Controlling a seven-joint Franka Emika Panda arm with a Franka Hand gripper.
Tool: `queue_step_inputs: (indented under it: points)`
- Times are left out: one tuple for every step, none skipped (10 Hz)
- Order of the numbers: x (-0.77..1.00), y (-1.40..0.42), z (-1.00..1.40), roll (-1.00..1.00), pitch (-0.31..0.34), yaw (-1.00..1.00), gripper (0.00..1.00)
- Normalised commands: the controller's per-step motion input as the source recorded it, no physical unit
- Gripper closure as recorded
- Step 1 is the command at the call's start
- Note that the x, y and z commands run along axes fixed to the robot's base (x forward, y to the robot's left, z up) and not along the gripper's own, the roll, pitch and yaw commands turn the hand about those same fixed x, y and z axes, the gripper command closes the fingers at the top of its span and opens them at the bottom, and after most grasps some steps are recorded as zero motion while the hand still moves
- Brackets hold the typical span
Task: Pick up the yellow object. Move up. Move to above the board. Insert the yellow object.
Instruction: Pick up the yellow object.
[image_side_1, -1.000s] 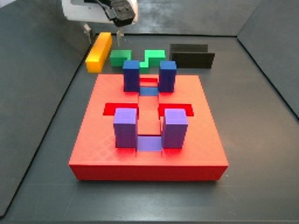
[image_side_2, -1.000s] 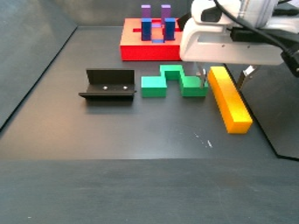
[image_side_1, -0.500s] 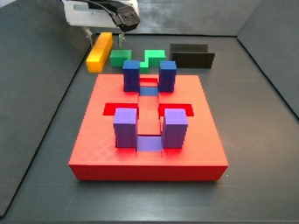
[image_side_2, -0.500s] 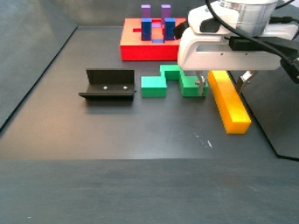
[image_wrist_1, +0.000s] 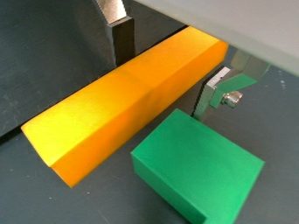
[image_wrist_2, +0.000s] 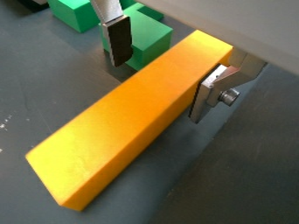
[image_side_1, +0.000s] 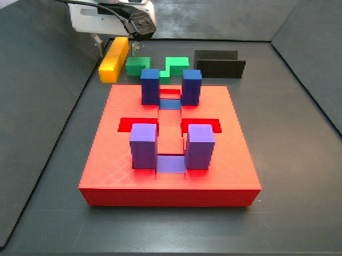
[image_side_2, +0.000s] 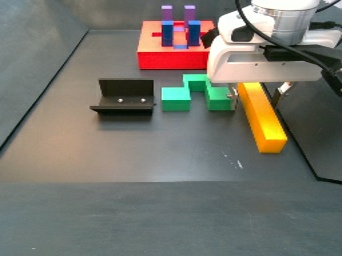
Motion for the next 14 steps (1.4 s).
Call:
queue_step_inputs:
  points:
    - [-0.05, 0.00, -0.19, 0.01, -0.017, -0.03, 0.00]
    - [-0.01, 0.04, -0.23, 0.02, -0.007, 0.00, 0.00]
    - [0.00, 0.04, -0.16, 0.01, 0.000, 0.00, 0.00]
    - [-0.02, 0.00, 0.00, 0.00, 0.000, 0.00, 0.00]
    - [0.00, 0.00, 0.00, 0.00, 0.000, 0.00, 0.00]
    - [0.00, 0.00, 0.00, 0.00, 0.000, 0.00, 1.00]
    - [0.00, 0.00, 0.00, 0.00, 0.000, 0.00, 1.00]
    - [0.00, 0.00, 0.00, 0.00, 0.000, 0.00, 1.00]
    - [0.00, 0.00, 0.00, 0.00, 0.000, 0.00, 1.00]
    - [0.00, 0.00, 0.00, 0.00, 0.000, 0.00, 1.00]
    - [0.00, 0.00, 0.00, 0.00, 0.000, 0.00, 1.00]
    - [0.00, 0.00, 0.00, 0.00, 0.000, 0.00, 1.00]
    - [0.00, 0.00, 0.00, 0.00, 0.000, 0.00, 1.00]
    - [0.00, 0.00, 0.00, 0.00, 0.000, 0.00, 1.00]
